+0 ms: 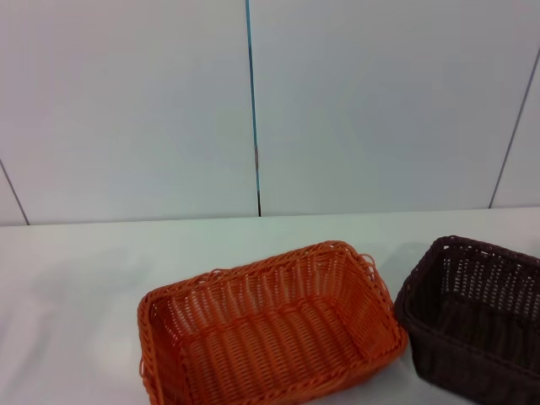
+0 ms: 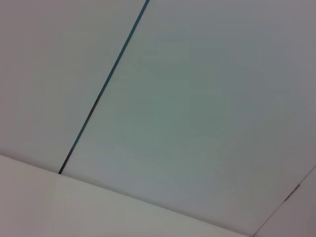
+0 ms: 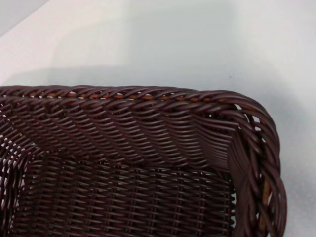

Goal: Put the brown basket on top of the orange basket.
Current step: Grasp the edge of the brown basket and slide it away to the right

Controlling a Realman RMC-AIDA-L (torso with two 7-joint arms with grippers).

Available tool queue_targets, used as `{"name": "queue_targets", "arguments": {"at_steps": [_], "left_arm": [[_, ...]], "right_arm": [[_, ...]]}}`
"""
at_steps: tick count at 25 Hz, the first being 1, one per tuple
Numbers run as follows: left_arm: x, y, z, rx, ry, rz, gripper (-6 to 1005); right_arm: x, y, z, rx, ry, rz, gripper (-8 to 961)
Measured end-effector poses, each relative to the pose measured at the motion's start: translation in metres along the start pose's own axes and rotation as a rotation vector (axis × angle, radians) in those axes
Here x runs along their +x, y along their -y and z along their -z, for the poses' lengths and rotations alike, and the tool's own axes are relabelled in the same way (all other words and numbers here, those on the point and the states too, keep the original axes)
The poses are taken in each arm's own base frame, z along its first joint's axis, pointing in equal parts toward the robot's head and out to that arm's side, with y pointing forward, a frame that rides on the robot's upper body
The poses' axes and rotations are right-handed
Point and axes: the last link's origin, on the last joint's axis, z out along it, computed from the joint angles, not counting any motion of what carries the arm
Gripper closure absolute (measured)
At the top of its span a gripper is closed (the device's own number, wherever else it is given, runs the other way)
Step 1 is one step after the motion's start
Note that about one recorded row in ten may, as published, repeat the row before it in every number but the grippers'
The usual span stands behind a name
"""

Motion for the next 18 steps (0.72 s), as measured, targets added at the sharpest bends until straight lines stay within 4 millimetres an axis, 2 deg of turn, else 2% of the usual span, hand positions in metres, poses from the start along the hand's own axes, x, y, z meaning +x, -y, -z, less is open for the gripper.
{"name": "queue_targets", "arguments": {"at_steps": [18], "left_arm": [[0.006,-0.002,-0.001,-0.002,0.001,-0.008,141]], "right_arm": [[0.004,-0.018,0.038,0.025,-0.04,-0.017,807]]}}
